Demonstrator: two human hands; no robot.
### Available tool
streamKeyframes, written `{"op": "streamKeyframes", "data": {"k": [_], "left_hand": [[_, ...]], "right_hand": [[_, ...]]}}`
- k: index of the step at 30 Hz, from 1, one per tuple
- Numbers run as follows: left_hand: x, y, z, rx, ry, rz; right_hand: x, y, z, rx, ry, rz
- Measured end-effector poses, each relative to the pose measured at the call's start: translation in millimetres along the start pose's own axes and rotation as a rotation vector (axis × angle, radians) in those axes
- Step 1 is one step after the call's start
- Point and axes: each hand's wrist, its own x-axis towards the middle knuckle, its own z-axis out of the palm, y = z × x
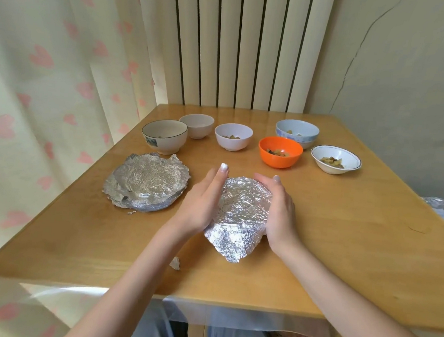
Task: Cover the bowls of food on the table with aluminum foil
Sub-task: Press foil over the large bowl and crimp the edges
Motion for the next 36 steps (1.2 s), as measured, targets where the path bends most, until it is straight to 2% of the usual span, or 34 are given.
{"op": "streamKeyframes", "data": {"k": [3,7,10,14,22,27,30,33,35,36], "left_hand": [[-4,9,-22,0.077,-0.243,0.082],[-1,25,-40,0.51,-0.456,0.209],[2,37,-24,0.768,-0.549,0.193],[2,34,-8,0.994,-0.538,0.196],[-1,27,-3,1.124,-0.475,0.262],[-4,31,-6,1.028,-0.483,0.247],[-6,29,-23,0.757,-0.462,0.259],[-10,19,-33,0.284,-0.198,0.264],[-7,11,-23,-0.001,-0.007,0.207],[-4,8,-16,-0.093,0.034,0.159]], "right_hand": [[4,-5,-7,0.009,-0.041,0.051],[-13,-16,-17,-0.003,0.175,-0.033],[-27,-11,-2,-0.016,0.145,-0.044],[-26,-2,11,0.055,0.181,-0.021],[-24,3,12,0.186,0.214,0.043],[-26,-3,12,0.198,0.209,0.092],[-34,-5,4,0.21,0.235,0.116],[-48,-6,3,0.259,0.309,0.107],[-49,-6,10,0.297,0.325,0.127],[-46,-4,15,0.295,0.333,0.15]]}}
